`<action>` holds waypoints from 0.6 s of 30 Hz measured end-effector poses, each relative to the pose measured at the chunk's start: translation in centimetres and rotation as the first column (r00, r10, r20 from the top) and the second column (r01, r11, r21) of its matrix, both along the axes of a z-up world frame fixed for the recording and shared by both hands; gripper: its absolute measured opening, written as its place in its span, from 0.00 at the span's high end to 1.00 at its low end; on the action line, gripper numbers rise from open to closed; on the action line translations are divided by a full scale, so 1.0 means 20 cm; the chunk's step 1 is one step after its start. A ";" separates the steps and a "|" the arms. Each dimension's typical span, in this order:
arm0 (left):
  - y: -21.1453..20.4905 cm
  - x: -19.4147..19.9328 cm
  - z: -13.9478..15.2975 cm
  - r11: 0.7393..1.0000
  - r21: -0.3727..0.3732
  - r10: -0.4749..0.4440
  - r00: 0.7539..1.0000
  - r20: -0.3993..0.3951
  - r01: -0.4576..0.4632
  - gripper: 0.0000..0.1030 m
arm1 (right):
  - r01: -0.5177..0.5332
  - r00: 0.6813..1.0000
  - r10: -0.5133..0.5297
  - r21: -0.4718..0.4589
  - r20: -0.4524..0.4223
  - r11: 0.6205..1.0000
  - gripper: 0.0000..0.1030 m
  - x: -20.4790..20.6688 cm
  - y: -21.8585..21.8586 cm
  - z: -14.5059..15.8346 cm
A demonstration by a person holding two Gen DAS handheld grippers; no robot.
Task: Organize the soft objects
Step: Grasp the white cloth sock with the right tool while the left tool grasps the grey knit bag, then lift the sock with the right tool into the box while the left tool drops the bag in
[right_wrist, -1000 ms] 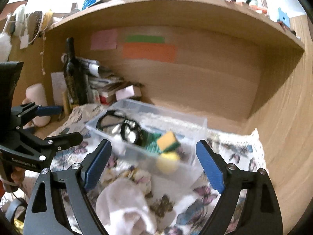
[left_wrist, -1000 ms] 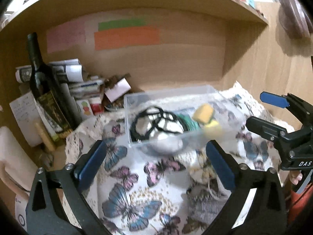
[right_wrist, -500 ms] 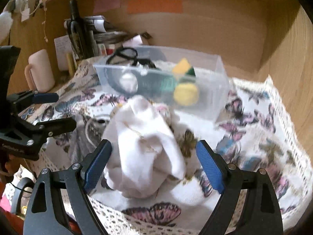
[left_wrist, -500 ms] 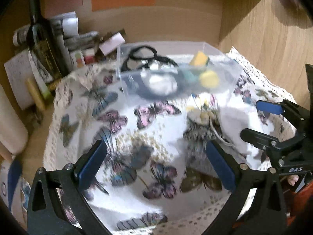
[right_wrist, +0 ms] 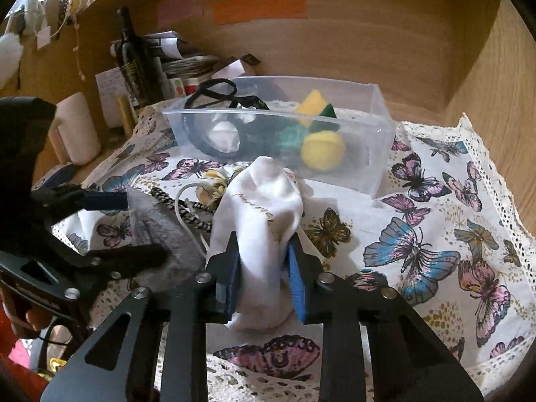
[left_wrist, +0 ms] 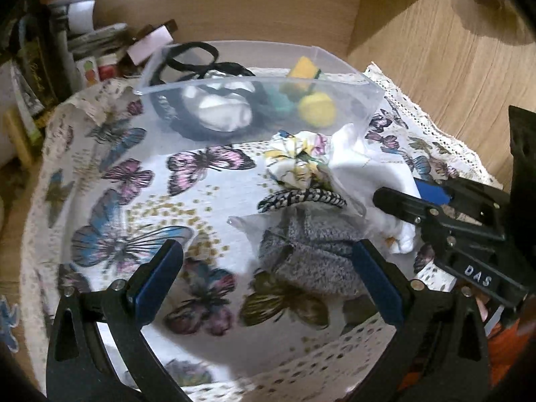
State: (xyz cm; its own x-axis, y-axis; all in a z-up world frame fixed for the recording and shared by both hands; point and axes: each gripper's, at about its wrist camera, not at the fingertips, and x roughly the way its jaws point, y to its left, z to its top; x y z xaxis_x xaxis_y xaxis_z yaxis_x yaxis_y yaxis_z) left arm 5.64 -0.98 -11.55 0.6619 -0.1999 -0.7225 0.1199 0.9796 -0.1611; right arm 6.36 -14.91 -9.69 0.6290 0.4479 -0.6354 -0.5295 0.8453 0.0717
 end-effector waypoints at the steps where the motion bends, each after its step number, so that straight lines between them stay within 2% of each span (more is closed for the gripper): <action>1: -0.01 0.01 -0.01 1.000 -0.012 -0.006 1.000 -0.002 0.006 0.00 | 0.004 1.000 -0.004 -0.001 0.006 1.000 0.80 0.00 0.00 0.00; 2: -0.01 0.02 -0.01 1.000 -0.024 -0.010 1.000 -0.004 0.010 0.03 | 0.005 1.000 -0.005 -0.001 0.007 1.000 0.82 0.00 0.00 0.00; 6: -0.02 0.05 -0.02 0.995 -0.085 -0.061 0.998 -0.014 0.060 0.37 | 0.014 1.000 -0.014 0.020 0.000 1.000 0.84 0.00 -0.01 0.00; 8: -0.04 0.05 -0.01 0.990 -0.105 -0.091 0.996 -0.006 0.090 0.49 | 0.020 1.000 -0.020 0.028 -0.003 0.999 0.85 0.01 0.00 0.00; 13: -0.05 0.05 0.02 0.994 -0.076 -0.080 0.996 0.030 0.082 0.63 | 0.031 0.999 -0.032 0.030 0.008 0.999 0.89 0.01 -0.01 0.01; 18: 0.04 0.02 0.07 0.999 -0.036 -0.020 0.998 0.064 0.022 0.69 | 0.073 0.997 -0.075 0.050 0.032 0.996 0.89 0.02 -0.08 0.06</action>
State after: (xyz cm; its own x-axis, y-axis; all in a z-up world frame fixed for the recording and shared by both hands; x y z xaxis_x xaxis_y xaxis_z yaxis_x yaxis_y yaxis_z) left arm 6.03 -0.09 -10.19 0.7014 -0.2402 -0.6711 0.1515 0.9702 -0.1888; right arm 6.85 -16.55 -8.54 0.6825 0.4292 -0.5916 -0.4686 0.8781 0.0964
